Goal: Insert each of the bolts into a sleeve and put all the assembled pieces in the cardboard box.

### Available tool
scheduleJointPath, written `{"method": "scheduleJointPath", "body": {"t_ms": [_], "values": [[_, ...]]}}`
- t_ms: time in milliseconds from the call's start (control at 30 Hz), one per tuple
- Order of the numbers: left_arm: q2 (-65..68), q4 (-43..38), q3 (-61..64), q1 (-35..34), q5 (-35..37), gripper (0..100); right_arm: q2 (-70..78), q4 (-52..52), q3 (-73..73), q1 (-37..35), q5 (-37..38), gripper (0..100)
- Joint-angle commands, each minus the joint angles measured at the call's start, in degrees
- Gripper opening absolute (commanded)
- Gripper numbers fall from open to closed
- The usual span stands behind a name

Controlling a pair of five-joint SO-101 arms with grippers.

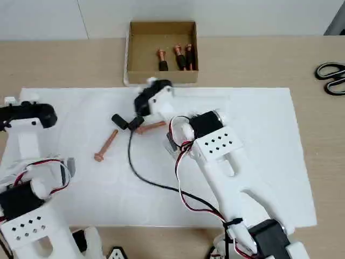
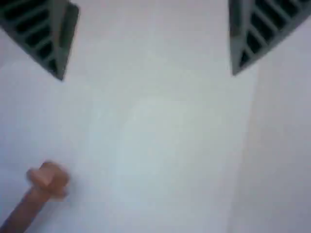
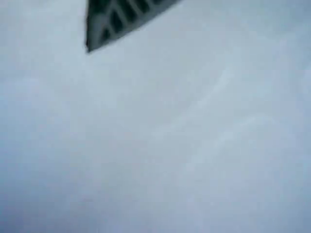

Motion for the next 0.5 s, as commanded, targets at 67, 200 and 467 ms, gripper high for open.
{"method": "scheduleJointPath", "body": {"t_ms": [67,200,467], "values": [[-0.97,3.25,-0.04,-4.13,-10.64,22,7.69,5.32,-9.58,-0.48,33.76,32.8],[-0.97,5.01,-0.04,-4.22,-12.04,22,20.09,12.0,-19.96,-2.51,41.85,32.9],[-0.97,4.92,0.4,-4.13,-10.55,22,40.92,14.73,-52.22,-1.63,49.76,32.9]]}}
